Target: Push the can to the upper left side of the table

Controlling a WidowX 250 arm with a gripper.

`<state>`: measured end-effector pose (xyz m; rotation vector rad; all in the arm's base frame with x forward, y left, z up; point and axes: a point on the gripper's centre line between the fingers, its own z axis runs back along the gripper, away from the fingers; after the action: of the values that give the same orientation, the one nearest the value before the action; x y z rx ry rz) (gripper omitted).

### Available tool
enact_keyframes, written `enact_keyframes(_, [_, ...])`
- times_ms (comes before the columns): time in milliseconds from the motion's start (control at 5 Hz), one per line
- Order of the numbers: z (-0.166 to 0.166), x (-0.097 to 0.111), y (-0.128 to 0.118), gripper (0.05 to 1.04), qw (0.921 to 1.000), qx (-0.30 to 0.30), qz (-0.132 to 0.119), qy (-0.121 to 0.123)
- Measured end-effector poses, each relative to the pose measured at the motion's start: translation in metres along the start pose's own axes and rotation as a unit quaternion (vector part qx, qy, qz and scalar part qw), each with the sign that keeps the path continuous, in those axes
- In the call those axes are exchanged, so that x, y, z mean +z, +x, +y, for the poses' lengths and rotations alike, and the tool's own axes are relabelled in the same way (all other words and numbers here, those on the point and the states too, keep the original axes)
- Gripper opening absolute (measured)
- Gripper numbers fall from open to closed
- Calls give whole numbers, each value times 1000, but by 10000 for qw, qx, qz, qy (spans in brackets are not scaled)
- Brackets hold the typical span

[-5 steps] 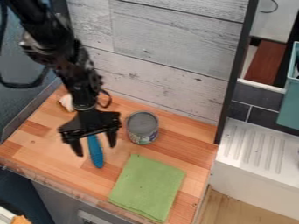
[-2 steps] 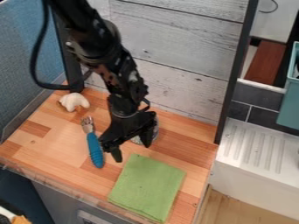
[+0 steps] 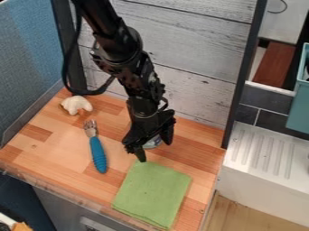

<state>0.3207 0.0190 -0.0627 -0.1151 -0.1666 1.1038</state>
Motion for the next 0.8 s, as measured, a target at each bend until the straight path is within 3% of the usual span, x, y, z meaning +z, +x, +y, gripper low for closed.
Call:
enact_keyframes(400, [-24, -20, -1, 999, 9998, -36, 143, -123])
enact_keyframes(600, [-32, -28, 2, 999, 9998, -50, 169, -52])
enact_keyframes(800, [-37, -24, 15, 999, 9998, 35, 167, -59])
